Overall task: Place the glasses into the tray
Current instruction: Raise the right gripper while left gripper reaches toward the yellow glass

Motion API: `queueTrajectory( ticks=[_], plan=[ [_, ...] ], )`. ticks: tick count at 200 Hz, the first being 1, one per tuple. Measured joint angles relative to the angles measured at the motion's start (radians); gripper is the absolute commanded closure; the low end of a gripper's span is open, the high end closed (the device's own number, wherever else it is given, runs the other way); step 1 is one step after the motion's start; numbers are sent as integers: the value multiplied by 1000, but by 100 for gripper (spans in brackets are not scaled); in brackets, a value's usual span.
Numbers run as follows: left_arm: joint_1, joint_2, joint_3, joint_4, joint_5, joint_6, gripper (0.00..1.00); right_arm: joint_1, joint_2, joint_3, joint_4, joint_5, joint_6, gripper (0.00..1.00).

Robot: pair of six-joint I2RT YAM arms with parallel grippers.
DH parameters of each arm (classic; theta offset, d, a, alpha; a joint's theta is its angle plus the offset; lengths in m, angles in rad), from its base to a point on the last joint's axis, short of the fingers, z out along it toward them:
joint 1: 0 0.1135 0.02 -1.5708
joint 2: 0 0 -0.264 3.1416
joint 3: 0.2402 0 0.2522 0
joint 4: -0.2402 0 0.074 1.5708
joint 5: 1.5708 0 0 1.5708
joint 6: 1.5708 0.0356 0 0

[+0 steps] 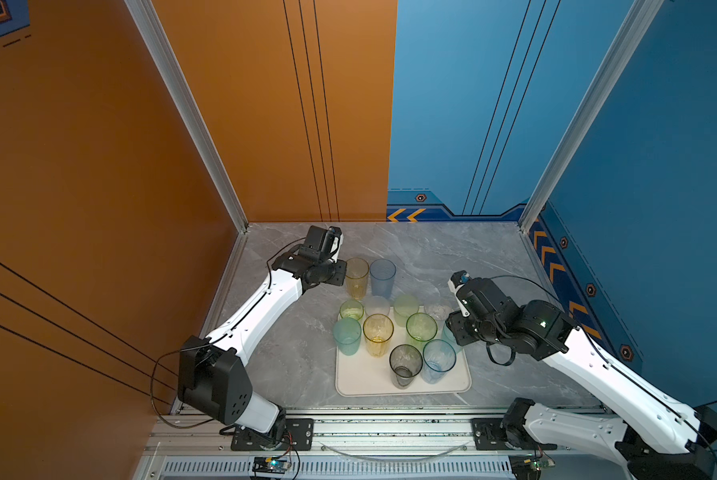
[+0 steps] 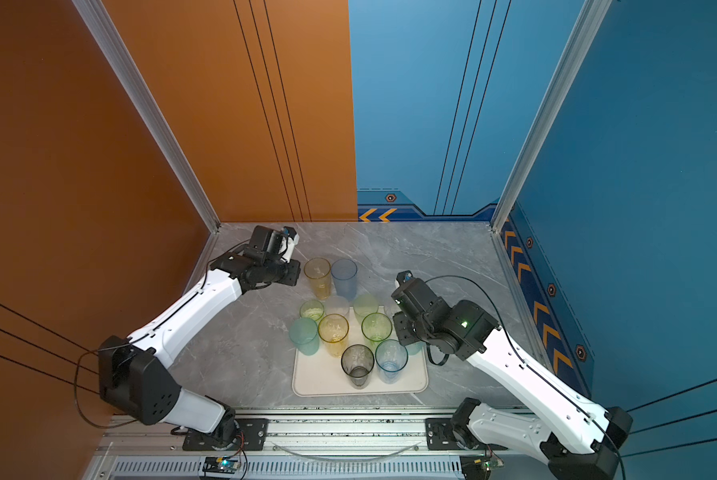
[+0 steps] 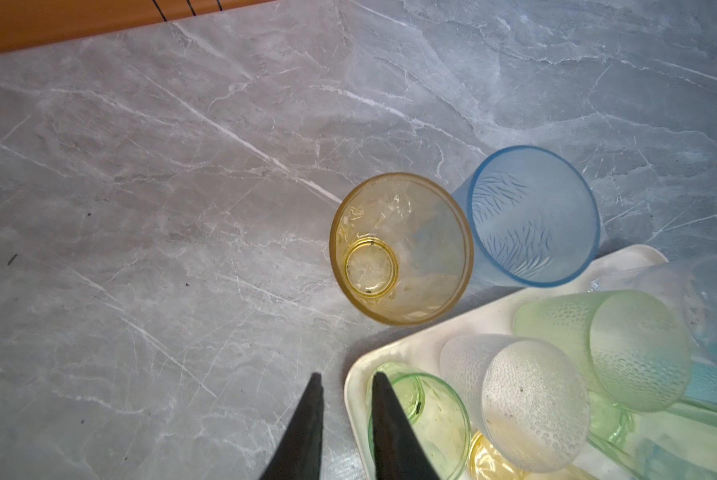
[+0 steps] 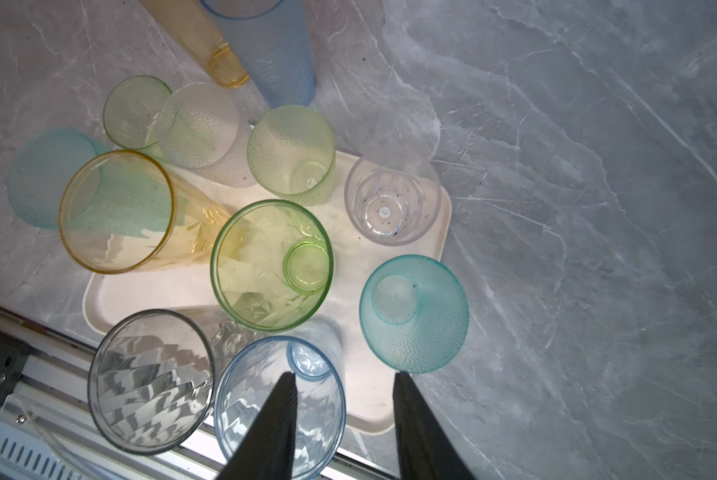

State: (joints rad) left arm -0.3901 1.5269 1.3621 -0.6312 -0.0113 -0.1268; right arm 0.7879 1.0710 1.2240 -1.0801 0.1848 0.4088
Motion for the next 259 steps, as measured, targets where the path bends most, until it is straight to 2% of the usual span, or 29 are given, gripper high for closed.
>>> queueTrajectory(
  ticks=[94, 169, 259],
  plan=[
    [-1, 214, 174, -96, -14, 26, 75, -89, 37, 45, 27, -26, -89, 61],
    [-1, 282, 271, -141, -40, 43, 76, -135, 39, 45, 44, -43, -106, 61],
    [-1, 344, 304, -174, -61, 60, 77, -156, 51, 45, 45, -59, -124, 61]
  ],
)
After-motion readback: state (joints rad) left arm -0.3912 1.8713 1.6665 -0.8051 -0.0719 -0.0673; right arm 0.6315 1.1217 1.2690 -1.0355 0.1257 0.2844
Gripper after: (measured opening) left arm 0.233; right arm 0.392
